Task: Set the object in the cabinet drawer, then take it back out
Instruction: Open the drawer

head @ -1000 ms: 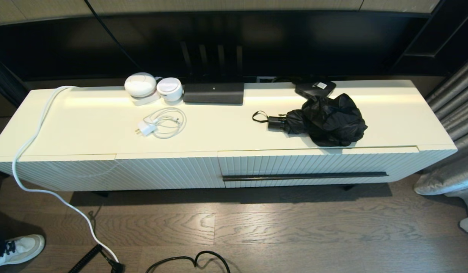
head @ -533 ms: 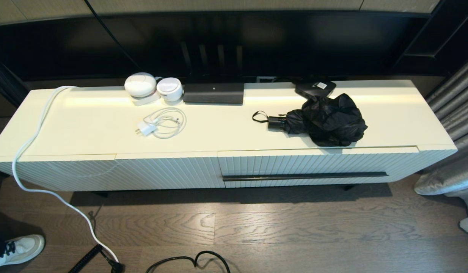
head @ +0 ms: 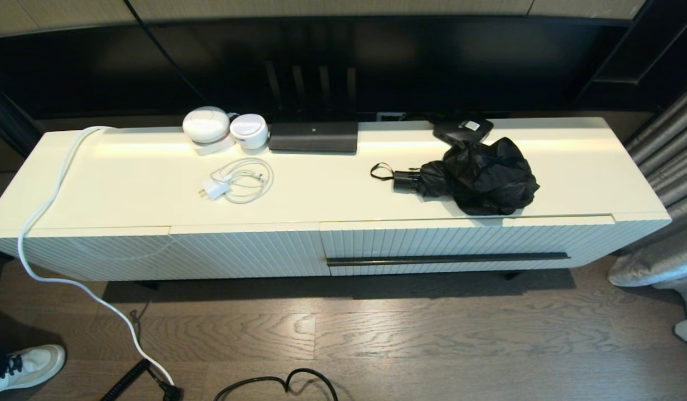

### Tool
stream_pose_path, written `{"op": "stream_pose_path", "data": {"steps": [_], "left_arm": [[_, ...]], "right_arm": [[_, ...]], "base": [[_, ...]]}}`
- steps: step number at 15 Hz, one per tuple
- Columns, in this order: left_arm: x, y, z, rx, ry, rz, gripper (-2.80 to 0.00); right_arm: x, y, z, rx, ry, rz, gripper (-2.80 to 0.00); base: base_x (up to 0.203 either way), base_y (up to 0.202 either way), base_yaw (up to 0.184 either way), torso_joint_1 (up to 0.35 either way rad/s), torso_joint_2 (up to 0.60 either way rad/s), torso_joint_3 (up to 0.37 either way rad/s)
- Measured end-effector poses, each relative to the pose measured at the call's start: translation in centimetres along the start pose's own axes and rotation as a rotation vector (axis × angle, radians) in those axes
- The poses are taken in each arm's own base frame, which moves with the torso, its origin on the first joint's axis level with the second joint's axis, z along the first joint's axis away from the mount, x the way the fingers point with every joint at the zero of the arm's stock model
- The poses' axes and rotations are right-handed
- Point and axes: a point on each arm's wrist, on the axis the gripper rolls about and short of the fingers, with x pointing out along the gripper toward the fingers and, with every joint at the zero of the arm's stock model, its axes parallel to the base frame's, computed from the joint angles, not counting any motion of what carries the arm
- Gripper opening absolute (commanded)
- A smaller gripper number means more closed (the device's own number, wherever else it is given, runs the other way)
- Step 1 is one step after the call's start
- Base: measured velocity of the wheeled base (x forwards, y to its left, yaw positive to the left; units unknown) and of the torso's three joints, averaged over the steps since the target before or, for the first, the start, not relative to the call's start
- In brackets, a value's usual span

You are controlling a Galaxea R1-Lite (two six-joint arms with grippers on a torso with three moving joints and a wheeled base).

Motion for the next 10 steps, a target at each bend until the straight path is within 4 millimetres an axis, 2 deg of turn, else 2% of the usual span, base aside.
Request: {"op": "stream_pose_path", "data": {"steps": [10], "left_arm": [[0.0, 0.0, 0.0, 0.0, 0.0, 0.0, -2.8]], "right_arm": [[0.0, 0.0, 0.0, -0.006, 0.0, 0.0, -2.8]], "base": [[0.0, 0.0, 0.0, 0.0, 0.0, 0.0]]}}
